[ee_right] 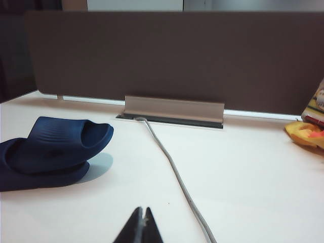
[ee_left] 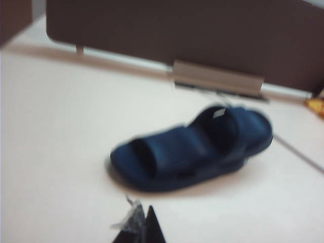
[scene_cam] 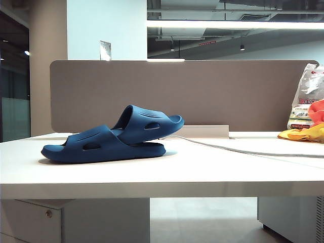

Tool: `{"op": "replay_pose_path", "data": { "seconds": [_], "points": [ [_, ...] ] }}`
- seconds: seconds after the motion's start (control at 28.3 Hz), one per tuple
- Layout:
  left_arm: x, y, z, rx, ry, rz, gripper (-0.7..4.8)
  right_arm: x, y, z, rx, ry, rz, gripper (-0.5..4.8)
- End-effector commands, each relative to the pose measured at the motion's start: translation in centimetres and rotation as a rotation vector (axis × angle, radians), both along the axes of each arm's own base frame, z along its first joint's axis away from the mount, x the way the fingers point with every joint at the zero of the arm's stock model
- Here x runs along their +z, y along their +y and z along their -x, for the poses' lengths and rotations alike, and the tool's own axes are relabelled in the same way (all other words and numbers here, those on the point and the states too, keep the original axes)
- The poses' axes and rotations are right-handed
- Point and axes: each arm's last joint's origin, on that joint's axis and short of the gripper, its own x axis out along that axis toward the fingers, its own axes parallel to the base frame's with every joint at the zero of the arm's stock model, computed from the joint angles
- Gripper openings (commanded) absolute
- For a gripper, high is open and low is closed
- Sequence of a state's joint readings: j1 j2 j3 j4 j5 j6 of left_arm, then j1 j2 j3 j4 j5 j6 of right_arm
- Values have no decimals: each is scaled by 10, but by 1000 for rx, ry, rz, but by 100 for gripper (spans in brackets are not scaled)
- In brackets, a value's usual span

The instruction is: Interlock the pair of blue slippers on the table with their fronts facing up.

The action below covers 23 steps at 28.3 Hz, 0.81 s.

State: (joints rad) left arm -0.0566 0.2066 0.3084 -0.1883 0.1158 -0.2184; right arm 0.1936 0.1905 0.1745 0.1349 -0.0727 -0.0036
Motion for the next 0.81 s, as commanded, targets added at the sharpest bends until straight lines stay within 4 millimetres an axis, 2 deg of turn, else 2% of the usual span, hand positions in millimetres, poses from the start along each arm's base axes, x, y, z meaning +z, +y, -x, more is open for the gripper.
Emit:
{"op": "replay_pose_path", "data": {
  "seconds": [0.04, 0.25, 0.6, 0.81],
  "points": [
    [-13, 0, -5, -4, -17, -4, -6, -4, 0, -1, -9, -35, -13, -1],
    [-39, -2, -10, -50, -9, -94, -6, -16, 0, -3, -8, -23, -10, -1],
    [-56, 1, -11, 34, 74, -106, -6, -53, 1, -7, -12, 104, 16, -1],
    [-71, 1, -12, 31, 92, -118, -6, -55, 1, -7, -26, 116, 40, -1]
  ]
}}
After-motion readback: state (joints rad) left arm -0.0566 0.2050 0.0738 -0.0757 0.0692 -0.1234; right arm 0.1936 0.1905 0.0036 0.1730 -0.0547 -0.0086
